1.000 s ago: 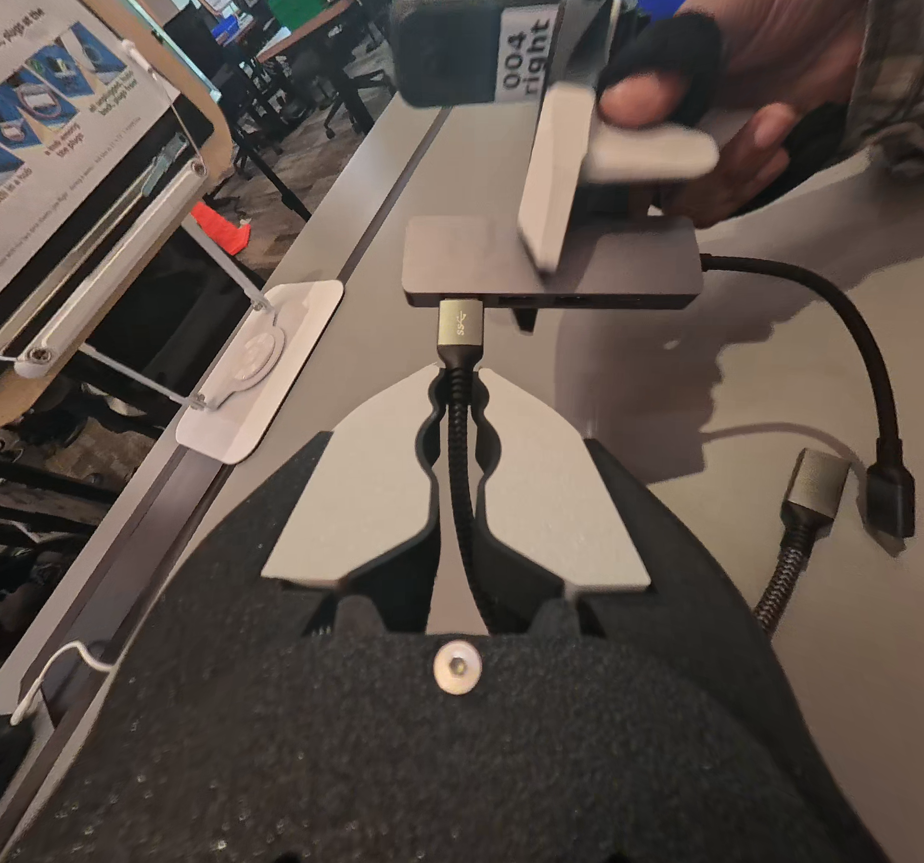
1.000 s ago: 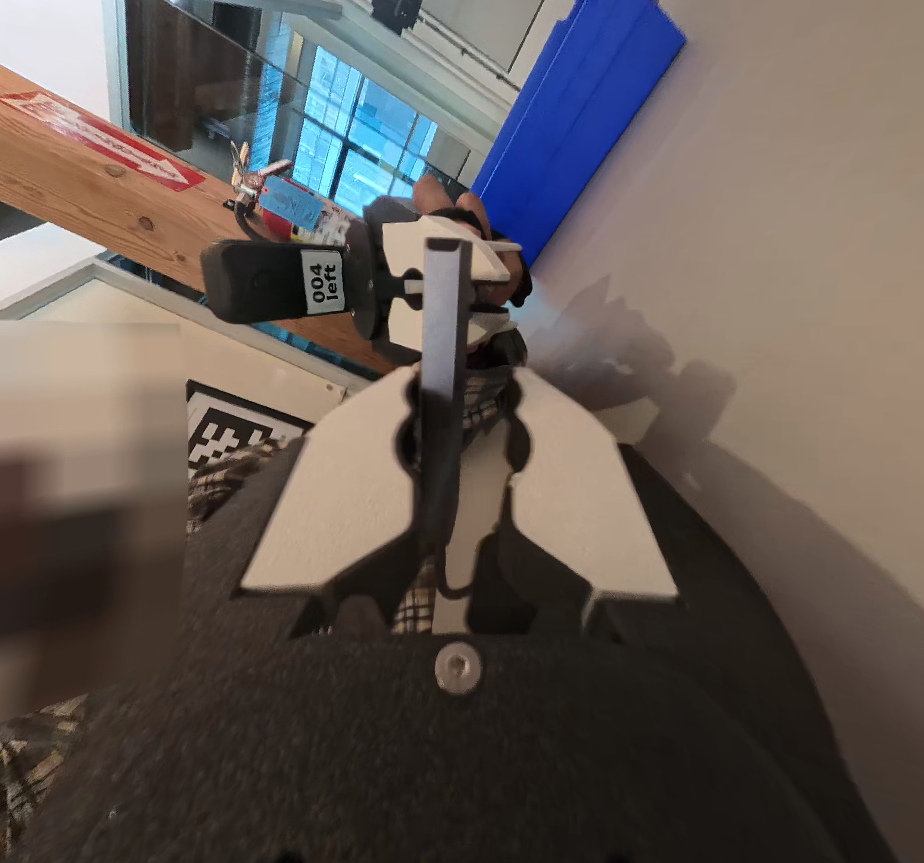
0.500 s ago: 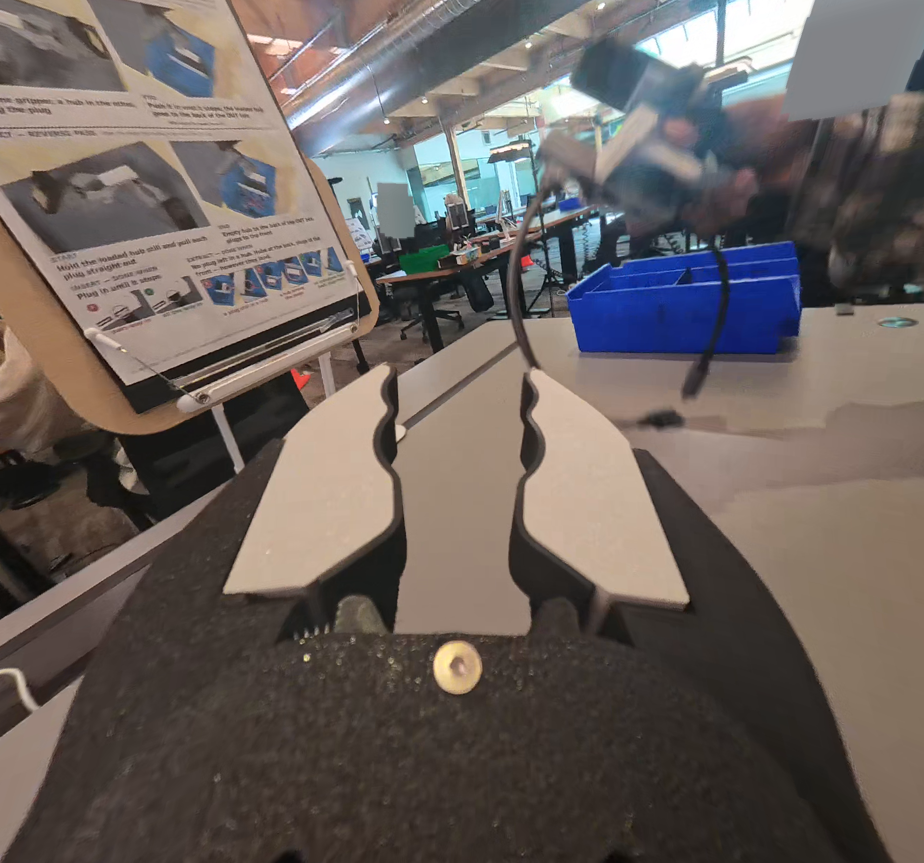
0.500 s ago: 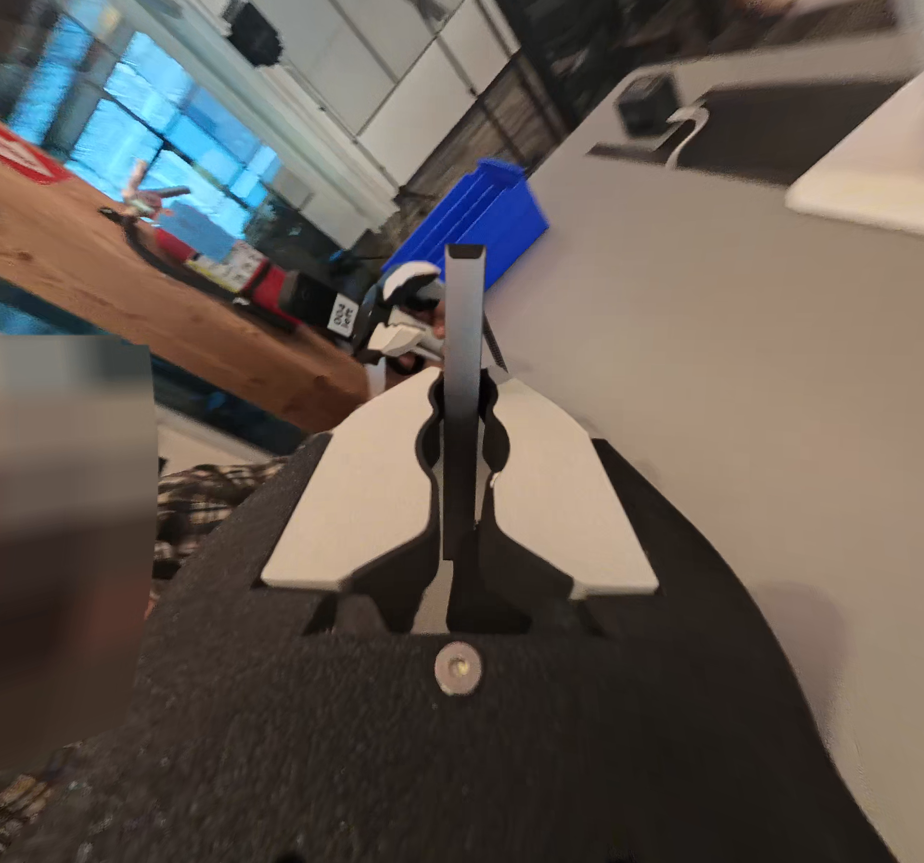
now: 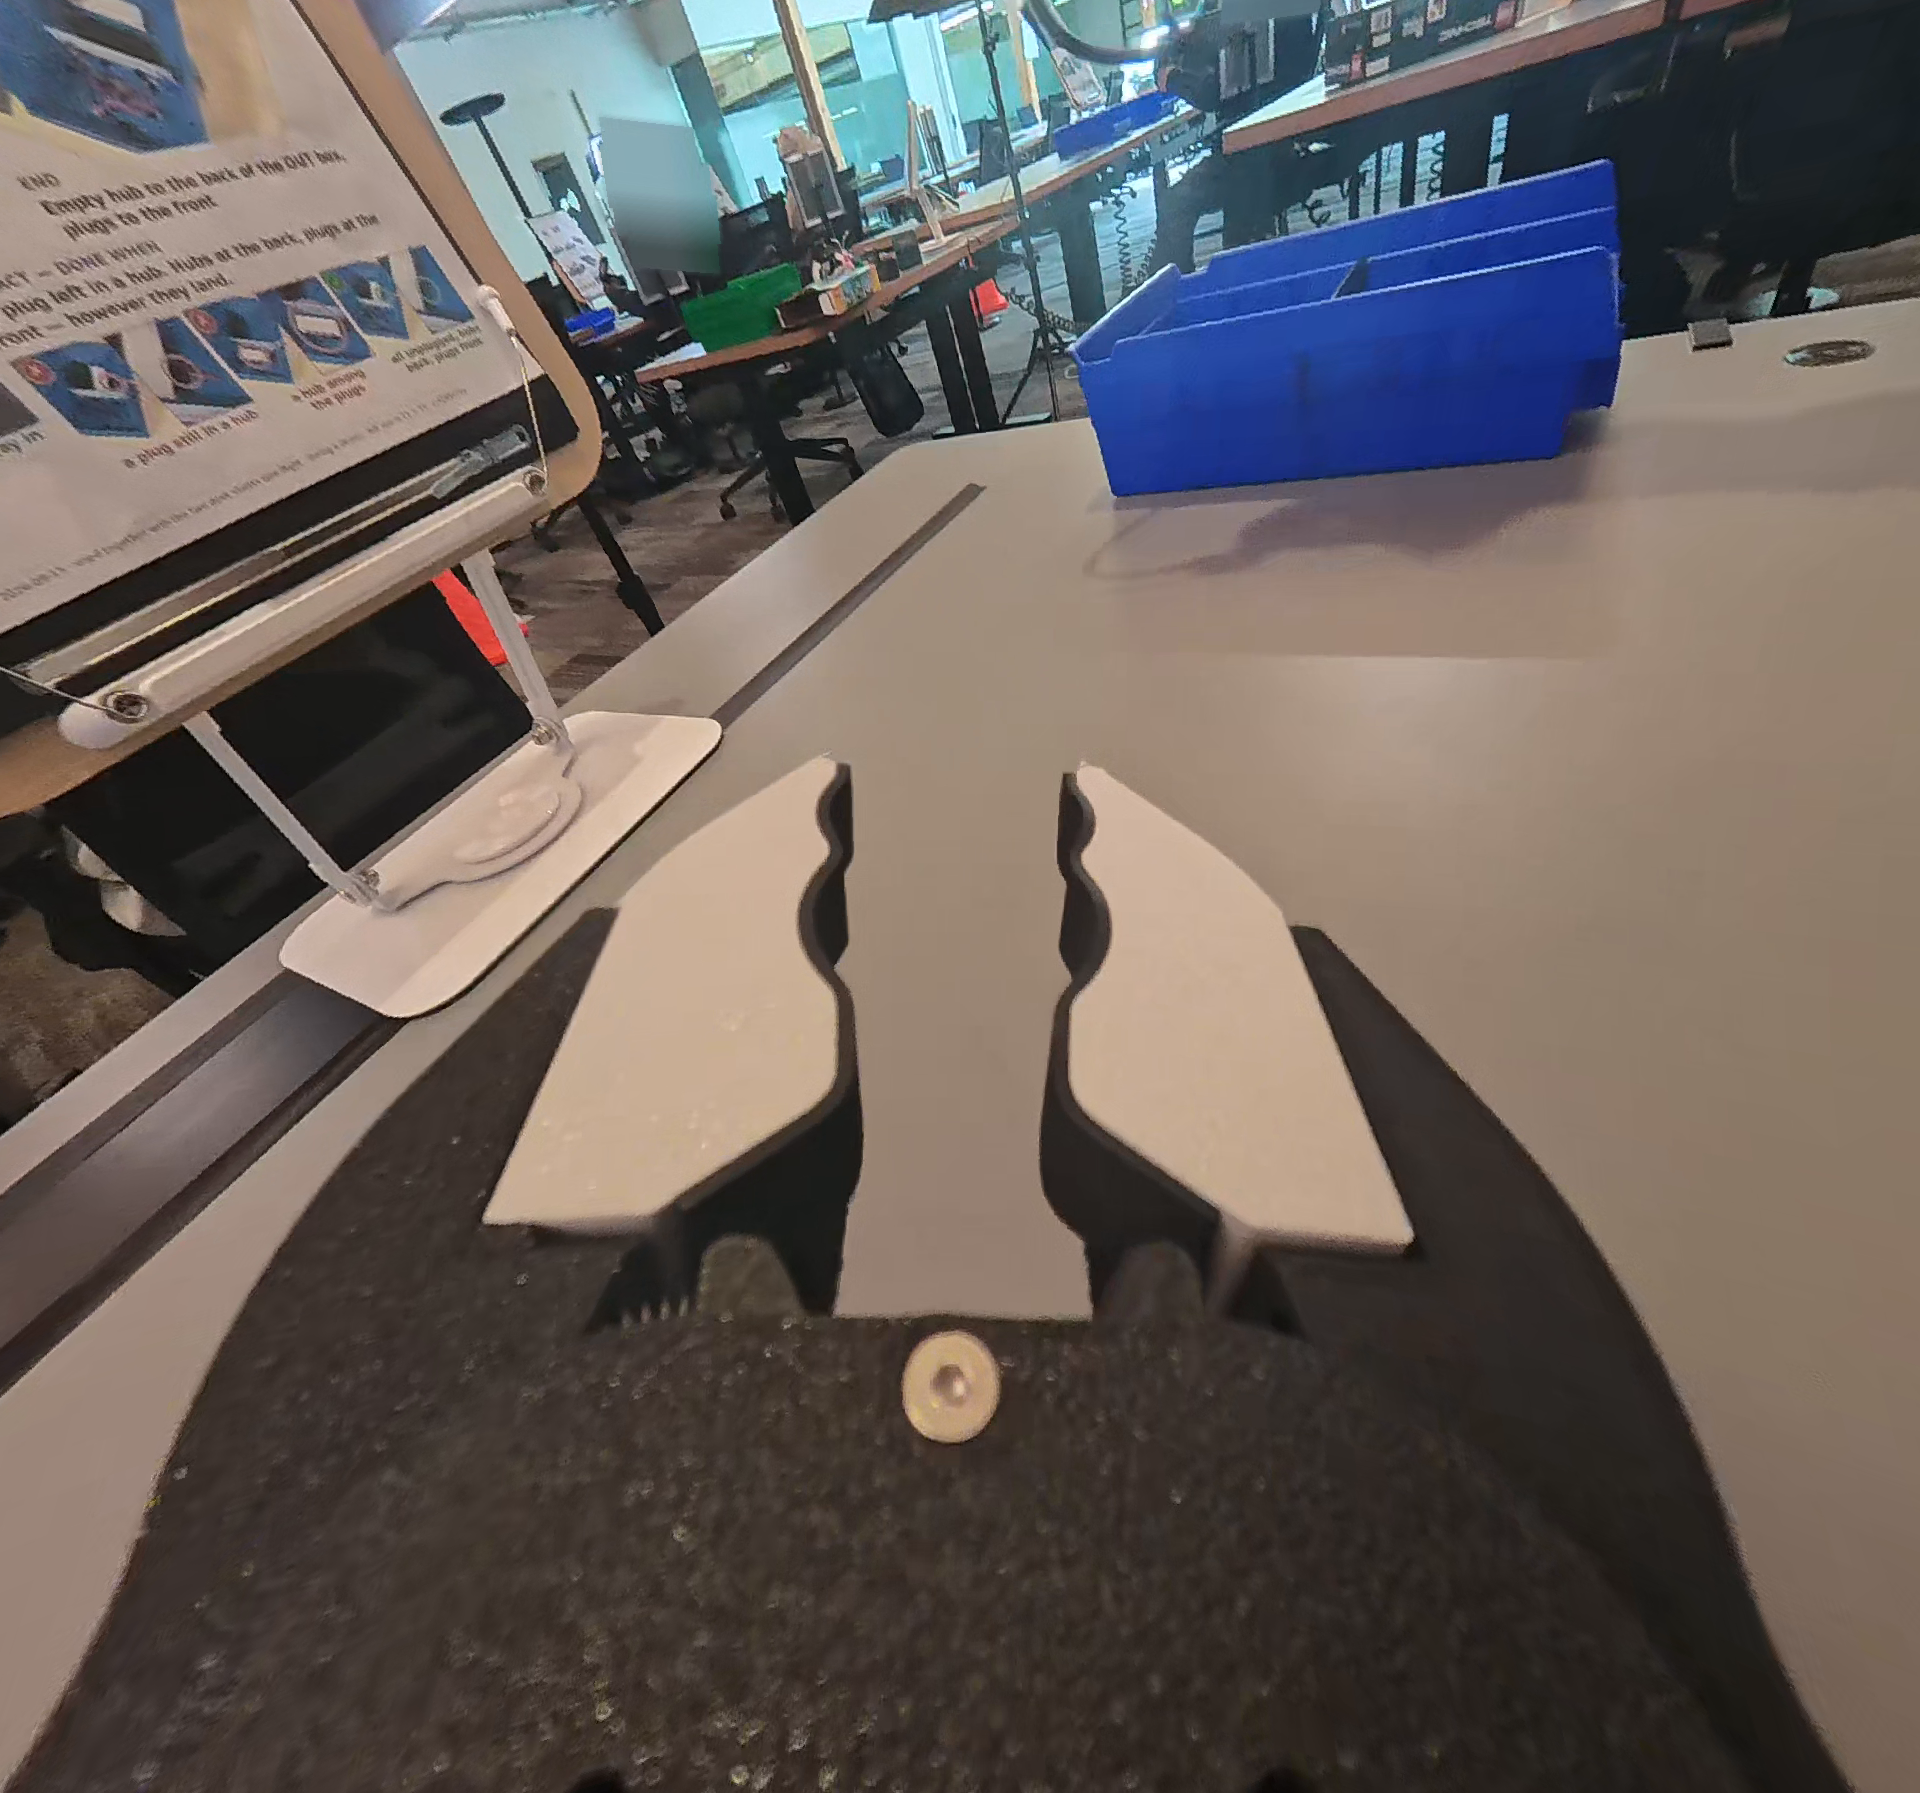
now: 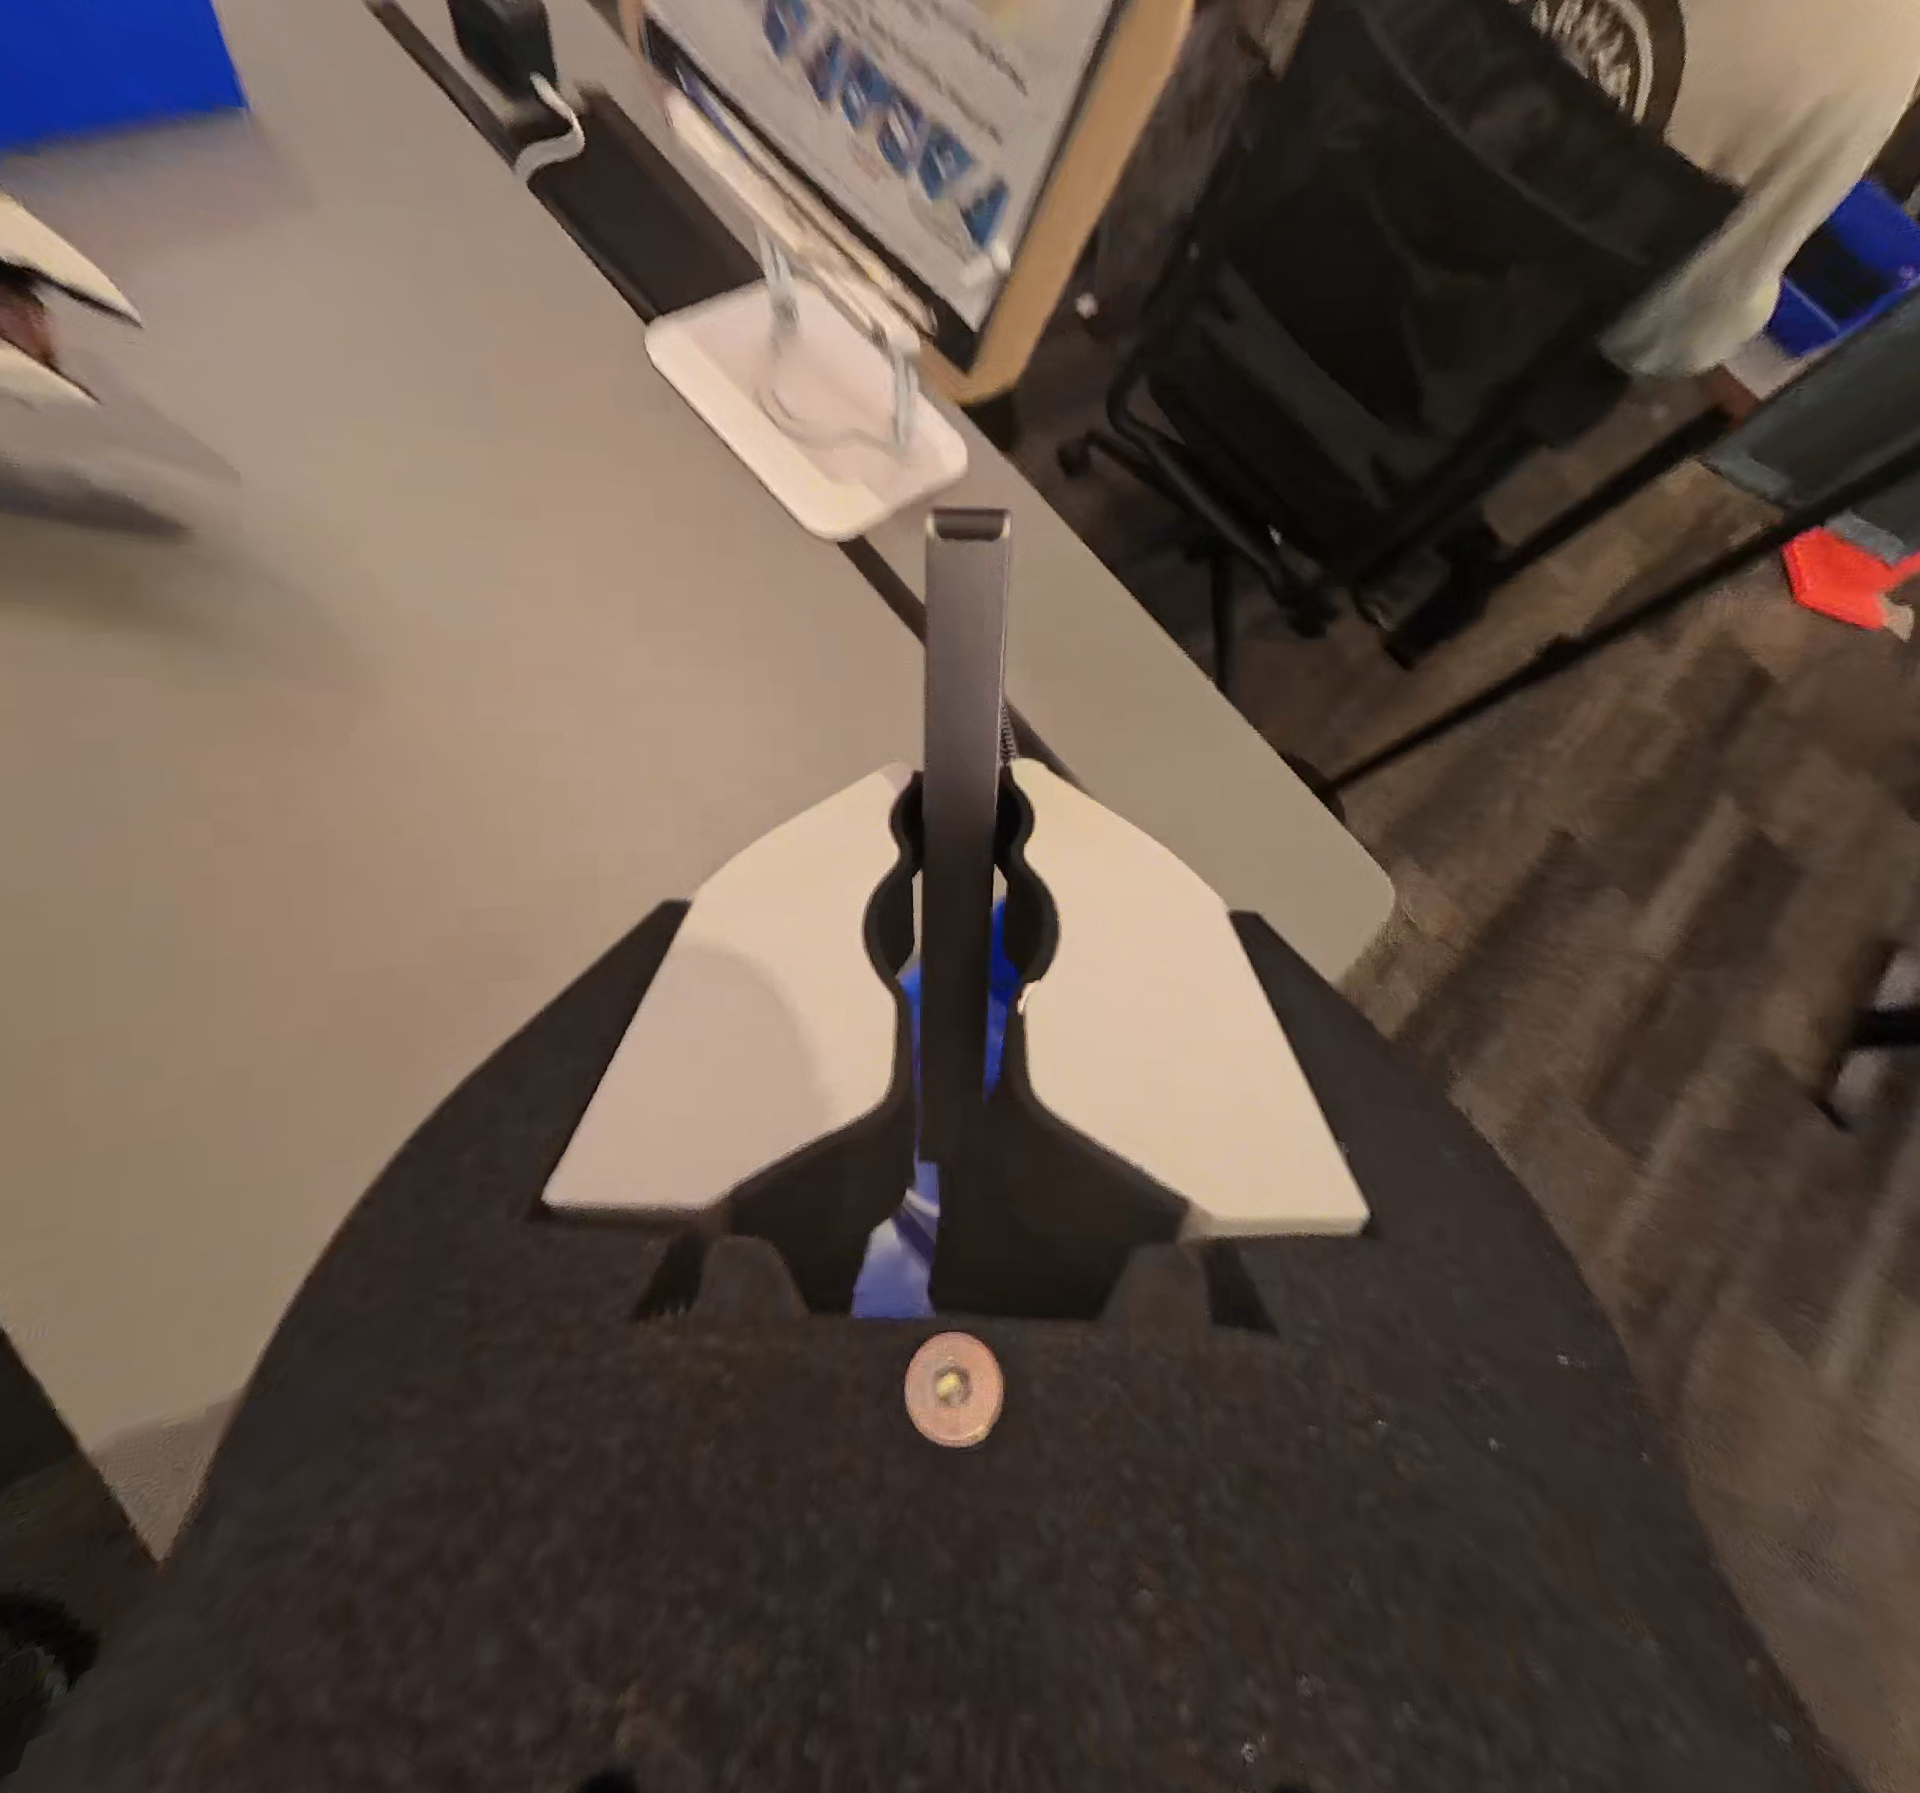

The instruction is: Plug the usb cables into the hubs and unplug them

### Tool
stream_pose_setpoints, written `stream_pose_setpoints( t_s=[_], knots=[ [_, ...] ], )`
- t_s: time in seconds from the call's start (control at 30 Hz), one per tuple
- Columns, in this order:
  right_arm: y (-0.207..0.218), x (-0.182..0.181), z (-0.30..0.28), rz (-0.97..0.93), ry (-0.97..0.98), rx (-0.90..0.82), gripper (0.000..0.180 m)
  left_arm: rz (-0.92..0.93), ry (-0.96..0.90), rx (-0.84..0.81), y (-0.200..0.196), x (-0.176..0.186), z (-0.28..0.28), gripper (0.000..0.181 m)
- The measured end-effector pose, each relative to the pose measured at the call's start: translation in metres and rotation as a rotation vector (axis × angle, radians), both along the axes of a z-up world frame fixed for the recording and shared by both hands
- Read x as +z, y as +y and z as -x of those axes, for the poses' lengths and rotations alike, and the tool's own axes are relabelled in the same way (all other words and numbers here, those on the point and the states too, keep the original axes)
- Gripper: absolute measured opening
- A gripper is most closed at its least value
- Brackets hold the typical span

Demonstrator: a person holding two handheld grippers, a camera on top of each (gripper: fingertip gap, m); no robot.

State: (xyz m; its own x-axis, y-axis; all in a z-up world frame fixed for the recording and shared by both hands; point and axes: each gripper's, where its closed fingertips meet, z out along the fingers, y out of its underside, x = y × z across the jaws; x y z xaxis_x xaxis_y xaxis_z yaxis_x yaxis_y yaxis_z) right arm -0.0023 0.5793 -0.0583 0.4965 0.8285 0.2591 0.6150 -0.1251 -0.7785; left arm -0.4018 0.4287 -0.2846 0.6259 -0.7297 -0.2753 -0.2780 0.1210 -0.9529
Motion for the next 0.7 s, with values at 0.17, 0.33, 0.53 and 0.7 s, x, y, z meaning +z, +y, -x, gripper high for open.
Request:
stream_pose_setpoints(
  t_s=[0.17, 0.33, 0.53, 0.7],
  knots=[
    [0.015, -0.045, -0.050, 0.075, -0.222, 0.014, 0.011, 0.015, 0.026, -0.006, 0.001, -0.007, -0.001, 0.030],
    [0.024, -0.088, -0.071, 0.135, -0.341, 0.103, 0.012, 0.017, 0.067, 0.001, 0.003, -0.012, -0.002, 0.028],
    [0.029, -0.141, -0.082, 0.270, -0.441, 0.172, 0.012, 0.022, 0.117, 0.008, 0.005, -0.020, -0.003, 0.026],
    [0.038, -0.174, -0.087, 0.333, -0.492, 0.178, 0.012, 0.034, 0.151, 0.007, 0.006, -0.027, -0.004, 0.025]
  ],
)
